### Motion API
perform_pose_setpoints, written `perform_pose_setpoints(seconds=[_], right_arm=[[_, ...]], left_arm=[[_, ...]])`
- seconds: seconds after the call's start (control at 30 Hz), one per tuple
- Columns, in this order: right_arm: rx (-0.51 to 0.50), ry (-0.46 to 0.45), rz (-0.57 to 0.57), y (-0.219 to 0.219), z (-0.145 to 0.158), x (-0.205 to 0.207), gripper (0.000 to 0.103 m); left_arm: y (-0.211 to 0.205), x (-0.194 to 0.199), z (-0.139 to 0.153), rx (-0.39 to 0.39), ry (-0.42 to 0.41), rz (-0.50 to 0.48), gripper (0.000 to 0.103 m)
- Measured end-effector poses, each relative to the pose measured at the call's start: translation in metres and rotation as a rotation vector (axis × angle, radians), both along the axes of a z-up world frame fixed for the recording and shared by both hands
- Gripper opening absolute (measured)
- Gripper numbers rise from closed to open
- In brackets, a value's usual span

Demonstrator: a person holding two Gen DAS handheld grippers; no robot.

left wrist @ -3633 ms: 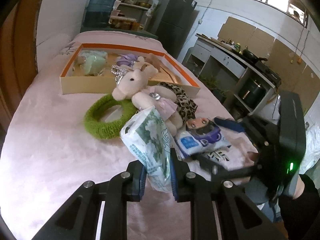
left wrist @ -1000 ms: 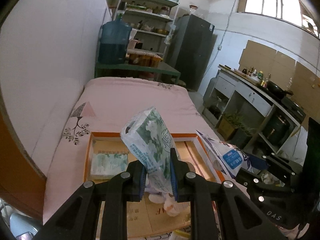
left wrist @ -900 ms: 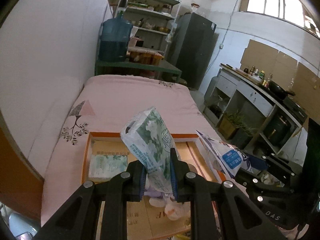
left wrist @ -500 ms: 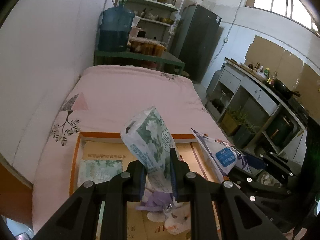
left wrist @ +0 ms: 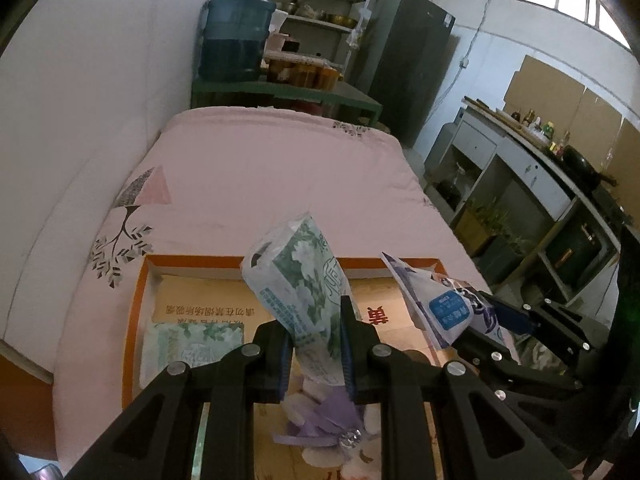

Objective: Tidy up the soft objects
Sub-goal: 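Carry both wipes packs in both tools over the box, then lower both wipes packs into the box and open both tools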

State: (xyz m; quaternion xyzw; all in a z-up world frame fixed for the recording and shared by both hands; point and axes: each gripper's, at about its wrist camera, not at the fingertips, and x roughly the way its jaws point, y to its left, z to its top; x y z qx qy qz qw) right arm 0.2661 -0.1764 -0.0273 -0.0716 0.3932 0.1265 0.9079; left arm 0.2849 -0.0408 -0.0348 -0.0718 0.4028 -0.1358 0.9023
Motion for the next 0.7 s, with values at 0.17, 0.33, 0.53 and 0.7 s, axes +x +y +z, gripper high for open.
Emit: perform_pose_setpoints(seconds=[0.17, 0.33, 0.53, 0.7], right_arm=[[-0.012, 0.014, 0.002, 0.001, -0.010, 0.008, 0.042], [-0.029, 0.030, 0.003, 0.002, -0.020, 0.018, 0.042], [-0.051, 0.049, 0.007, 0.005, -0.032, 0.027, 0.042], [-0.047, 0.059, 0.008, 0.005, -0.039, 0.032, 0.043]], left_arm=[[-0.002, 0.006, -0.009, 0.010, 0.025, 0.001, 0.021], [-0.006, 0.012, -0.019, 0.024, 0.051, -0.011, 0.021], [-0.011, 0.019, -0.036, 0.035, 0.096, -0.029, 0.021], [-0.009, 0.024, -0.046, 0.022, 0.119, -0.030, 0.021]])
